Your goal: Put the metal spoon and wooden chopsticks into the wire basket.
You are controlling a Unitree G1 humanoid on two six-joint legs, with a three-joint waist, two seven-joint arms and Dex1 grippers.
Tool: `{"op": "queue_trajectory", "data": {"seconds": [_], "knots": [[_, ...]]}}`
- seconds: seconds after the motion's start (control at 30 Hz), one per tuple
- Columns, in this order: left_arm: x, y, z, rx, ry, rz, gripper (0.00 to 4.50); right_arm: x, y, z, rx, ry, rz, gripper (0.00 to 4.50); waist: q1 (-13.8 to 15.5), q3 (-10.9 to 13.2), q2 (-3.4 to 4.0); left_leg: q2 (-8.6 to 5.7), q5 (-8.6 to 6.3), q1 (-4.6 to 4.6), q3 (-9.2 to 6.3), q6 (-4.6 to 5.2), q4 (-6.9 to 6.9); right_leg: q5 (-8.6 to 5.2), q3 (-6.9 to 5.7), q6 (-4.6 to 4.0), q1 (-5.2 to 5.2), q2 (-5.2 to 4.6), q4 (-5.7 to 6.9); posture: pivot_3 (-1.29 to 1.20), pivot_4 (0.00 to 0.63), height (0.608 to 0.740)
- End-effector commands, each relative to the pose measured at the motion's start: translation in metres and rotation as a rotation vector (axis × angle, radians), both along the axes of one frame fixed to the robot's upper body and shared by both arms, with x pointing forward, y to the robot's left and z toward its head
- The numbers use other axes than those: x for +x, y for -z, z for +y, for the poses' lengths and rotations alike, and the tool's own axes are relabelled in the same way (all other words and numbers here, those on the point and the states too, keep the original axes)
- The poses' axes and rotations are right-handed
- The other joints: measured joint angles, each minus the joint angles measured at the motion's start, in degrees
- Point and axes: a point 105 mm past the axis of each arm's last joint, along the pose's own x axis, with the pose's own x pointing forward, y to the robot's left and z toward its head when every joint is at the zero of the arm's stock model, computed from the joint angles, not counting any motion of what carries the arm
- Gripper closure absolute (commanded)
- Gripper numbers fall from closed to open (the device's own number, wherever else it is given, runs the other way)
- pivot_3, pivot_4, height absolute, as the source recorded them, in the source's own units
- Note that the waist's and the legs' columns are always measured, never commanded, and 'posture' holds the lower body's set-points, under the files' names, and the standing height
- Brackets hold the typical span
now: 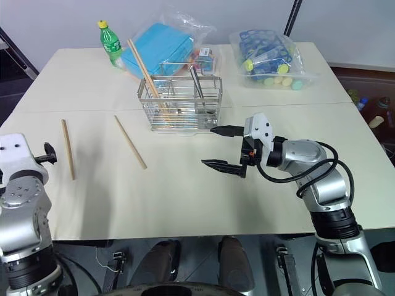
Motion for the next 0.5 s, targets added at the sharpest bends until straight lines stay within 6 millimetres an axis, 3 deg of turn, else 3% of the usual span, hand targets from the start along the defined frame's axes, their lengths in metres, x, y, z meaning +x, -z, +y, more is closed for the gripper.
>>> {"op": "queue_trajectory", "data": {"seconds": [0.03,0.2,0.5], "knots": [[0.007,-0.005,0.008,-0.025,-0.021,-0.035,0.0,-0.005,-0.006,0.003,0.016,-0.009,-0.043,0.03,0.0,0.0,-0.02,0.0,0.0,0.0,0.0,0.0,0.0,0.0,0.0,0.0,0.0,0.0,0.0,0.0,0.15,0.74],[0.023,0.0,0.009,-0.067,0.0,-0.024,0.0,-0.004,-0.006,0.003,0.016,0.003,-0.049,0.03,-0.1,0.0,-0.03,-0.01,0.0,-0.01,0.0,0.0,-0.01,0.0,0.0,0.0,-0.02,0.0,0.0,0.0,0.15,0.74],[0.047,0.028,0.008,-0.203,0.035,0.033,0.0,-0.001,-0.009,0.011,0.069,0.048,-0.05,0.03,-0.1,0.0,-0.05,-0.01,0.0,-0.01,0.0,-0.01,-0.01,0.01,0.0,0.0,-0.04,0.0,0.02,0.0,0.15,0.74]]}}
